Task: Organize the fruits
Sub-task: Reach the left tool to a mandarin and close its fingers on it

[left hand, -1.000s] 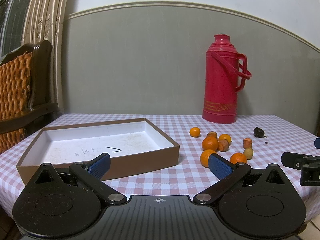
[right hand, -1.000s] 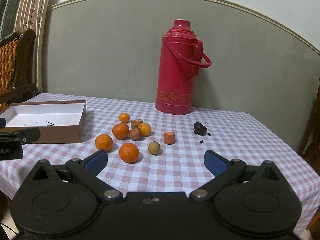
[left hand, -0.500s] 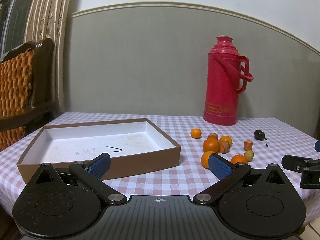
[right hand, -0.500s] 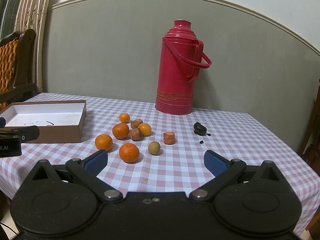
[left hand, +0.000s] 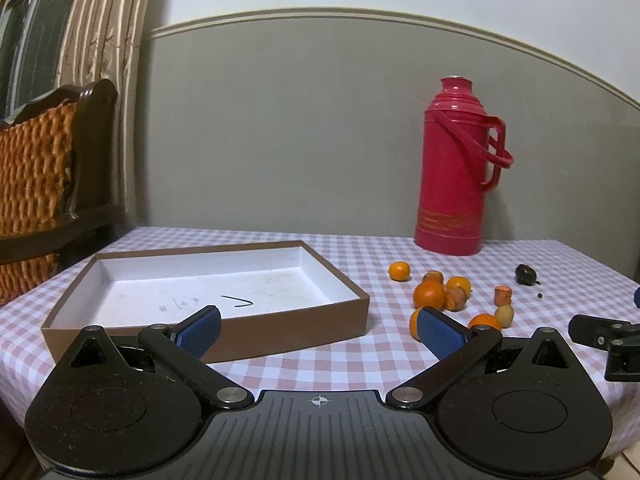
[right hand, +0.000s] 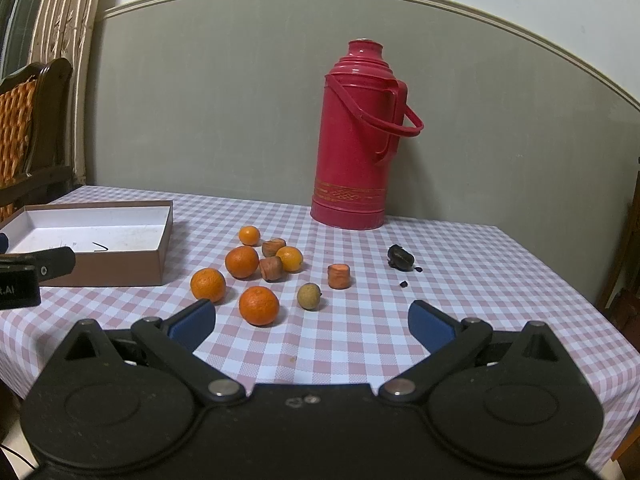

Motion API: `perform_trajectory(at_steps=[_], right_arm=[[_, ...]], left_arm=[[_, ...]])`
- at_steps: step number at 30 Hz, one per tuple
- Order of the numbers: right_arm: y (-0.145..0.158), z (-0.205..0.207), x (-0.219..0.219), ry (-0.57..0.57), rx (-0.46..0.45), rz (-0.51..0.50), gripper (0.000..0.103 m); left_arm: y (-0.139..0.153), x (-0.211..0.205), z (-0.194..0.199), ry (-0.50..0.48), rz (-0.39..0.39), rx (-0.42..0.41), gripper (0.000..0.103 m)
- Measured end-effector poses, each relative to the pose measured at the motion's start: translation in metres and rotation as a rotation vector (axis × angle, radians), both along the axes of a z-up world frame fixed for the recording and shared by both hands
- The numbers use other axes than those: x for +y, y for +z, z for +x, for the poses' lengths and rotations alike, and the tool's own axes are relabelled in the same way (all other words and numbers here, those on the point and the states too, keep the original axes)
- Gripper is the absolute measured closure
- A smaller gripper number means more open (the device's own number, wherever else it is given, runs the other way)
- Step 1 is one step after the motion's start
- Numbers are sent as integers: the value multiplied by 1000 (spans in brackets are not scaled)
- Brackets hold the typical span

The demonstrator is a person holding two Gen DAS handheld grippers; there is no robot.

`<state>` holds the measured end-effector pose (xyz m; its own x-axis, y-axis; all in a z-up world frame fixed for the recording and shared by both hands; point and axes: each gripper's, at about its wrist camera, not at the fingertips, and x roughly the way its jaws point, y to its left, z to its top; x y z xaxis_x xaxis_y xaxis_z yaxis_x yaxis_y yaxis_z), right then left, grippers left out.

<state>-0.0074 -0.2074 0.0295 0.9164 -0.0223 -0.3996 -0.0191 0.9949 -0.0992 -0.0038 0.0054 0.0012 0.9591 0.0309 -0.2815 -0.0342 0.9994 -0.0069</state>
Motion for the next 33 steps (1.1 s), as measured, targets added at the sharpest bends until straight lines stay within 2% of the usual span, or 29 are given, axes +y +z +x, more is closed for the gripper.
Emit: perform_trajectory(at_steps=[4, 9, 13, 17, 18, 20, 21, 25, 27, 33], right_arm=[[-2, 4, 8, 59, 10, -15, 9], [-14, 28, 18, 104, 57, -53, 30], [-26, 52, 20, 127, 106, -65, 37], [-41, 72, 24, 160, 146, -100, 52], [-43, 74, 24, 162, 149, -104, 53], [-46, 78, 22, 165, 156, -99, 53], [-46, 79, 20, 168, 157, -93, 53], [-49, 88, 19, 216, 163, -92, 55], [-52, 93, 22, 236, 166, -110, 64], [-57, 116, 16, 230, 179, -99, 68]], left_arm=[[-3, -4, 10, 6, 15, 30, 0], [-9, -12, 25, -46, 21, 47, 0], [-17, -26, 42, -104, 36, 65, 0], [-24, -43, 61, -146, 52, 88, 1], [-25, -45, 64, -153, 51, 88, 1], [-29, -53, 73, -170, 51, 105, 19], [-31, -55, 78, -187, 44, 124, 22], [-37, -67, 92, -224, 34, 149, 24], [-39, -71, 99, -233, 31, 157, 28], [-46, -76, 124, -239, -23, 199, 35]])
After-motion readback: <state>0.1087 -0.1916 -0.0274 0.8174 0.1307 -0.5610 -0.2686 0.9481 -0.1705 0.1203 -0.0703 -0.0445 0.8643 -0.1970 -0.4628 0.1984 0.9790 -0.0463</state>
